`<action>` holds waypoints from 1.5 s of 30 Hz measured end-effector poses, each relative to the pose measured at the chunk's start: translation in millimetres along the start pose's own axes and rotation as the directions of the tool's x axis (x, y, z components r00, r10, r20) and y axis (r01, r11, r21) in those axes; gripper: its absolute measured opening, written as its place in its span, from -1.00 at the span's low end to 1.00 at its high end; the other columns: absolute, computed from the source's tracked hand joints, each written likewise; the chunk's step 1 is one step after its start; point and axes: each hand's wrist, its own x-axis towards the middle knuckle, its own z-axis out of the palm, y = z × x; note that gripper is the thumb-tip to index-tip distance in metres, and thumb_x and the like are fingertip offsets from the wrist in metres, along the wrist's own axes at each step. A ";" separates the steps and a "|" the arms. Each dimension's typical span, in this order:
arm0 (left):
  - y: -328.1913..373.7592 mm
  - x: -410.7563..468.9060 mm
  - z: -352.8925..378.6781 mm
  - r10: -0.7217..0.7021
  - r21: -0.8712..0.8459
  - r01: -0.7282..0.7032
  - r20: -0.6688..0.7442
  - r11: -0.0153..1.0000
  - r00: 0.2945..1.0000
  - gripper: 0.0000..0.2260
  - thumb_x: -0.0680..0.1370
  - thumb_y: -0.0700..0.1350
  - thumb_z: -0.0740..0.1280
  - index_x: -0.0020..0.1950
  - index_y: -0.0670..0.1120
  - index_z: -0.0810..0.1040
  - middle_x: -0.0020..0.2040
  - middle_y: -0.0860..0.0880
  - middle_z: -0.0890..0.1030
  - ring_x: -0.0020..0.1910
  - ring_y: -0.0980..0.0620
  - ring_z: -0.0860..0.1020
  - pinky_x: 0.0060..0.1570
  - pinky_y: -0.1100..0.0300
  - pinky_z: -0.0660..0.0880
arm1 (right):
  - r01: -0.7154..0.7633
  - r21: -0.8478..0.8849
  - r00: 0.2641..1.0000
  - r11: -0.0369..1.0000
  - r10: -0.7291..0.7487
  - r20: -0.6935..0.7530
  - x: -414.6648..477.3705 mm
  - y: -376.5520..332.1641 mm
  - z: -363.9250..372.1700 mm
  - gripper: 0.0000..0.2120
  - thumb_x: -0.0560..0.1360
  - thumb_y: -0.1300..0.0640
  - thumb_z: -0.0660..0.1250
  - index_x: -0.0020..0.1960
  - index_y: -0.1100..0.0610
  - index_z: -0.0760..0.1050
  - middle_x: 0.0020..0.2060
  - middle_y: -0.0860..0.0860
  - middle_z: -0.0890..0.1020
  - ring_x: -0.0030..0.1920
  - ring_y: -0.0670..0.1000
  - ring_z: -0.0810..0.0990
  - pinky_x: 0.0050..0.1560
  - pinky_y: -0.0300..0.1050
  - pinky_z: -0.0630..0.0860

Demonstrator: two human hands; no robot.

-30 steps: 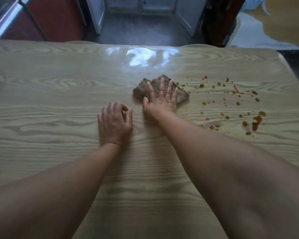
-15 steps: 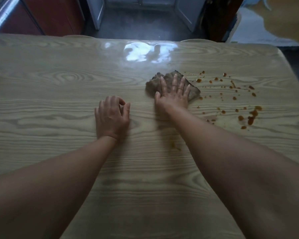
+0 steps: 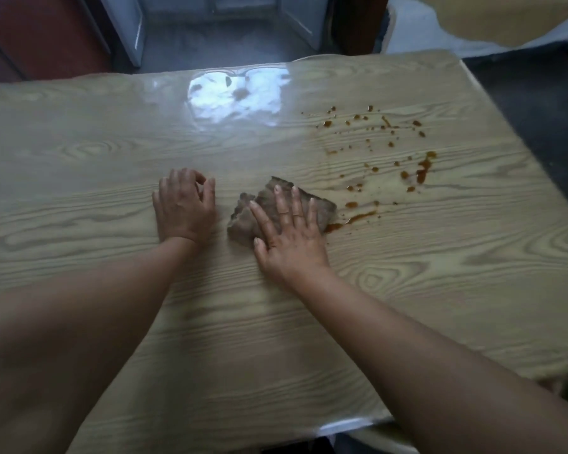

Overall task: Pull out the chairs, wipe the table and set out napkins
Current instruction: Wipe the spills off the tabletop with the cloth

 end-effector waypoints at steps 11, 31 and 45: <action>3.6 -5.4 -2.4 0.159 0.010 -0.160 0.049 0.987 0.986 -0.81 0.58 -0.03 0.24 0.02 -0.14 0.51 0.03 -0.20 0.52 0.09 -0.22 0.45 0.10 -0.07 0.33 | 0.034 0.006 0.998 0.999 -0.034 -0.059 -13.7 23.0 11.0 -0.38 0.58 -0.16 -0.04 0.56 -0.17 -0.23 0.56 0.08 -0.30 0.52 0.17 -0.39 0.46 0.25 -0.38; 3.6 2.1 0.7 0.171 0.088 -0.177 0.065 0.980 0.983 -0.84 0.53 -0.04 0.33 -0.01 -0.12 0.51 -0.08 -0.13 0.52 -0.05 -0.19 0.47 -0.02 -0.04 0.36 | -0.088 -0.084 0.995 0.993 0.092 0.047 169.0 43.8 -36.4 -0.35 0.61 -0.18 -0.13 0.57 0.01 -0.31 0.52 0.26 -0.33 0.51 0.27 -0.39 0.48 0.25 -0.34; 6.9 2.7 -0.1 0.175 0.070 -0.179 0.057 0.981 0.983 -0.84 0.54 -0.04 0.34 0.00 -0.12 0.51 -0.10 -0.11 0.50 -0.07 -0.16 0.45 -0.02 -0.02 0.35 | -0.128 -0.007 0.988 0.992 0.128 0.081 197.5 74.4 -48.0 -0.38 0.60 -0.19 -0.14 0.56 -0.08 -0.33 0.52 0.21 -0.35 0.50 0.26 -0.40 0.47 0.26 -0.35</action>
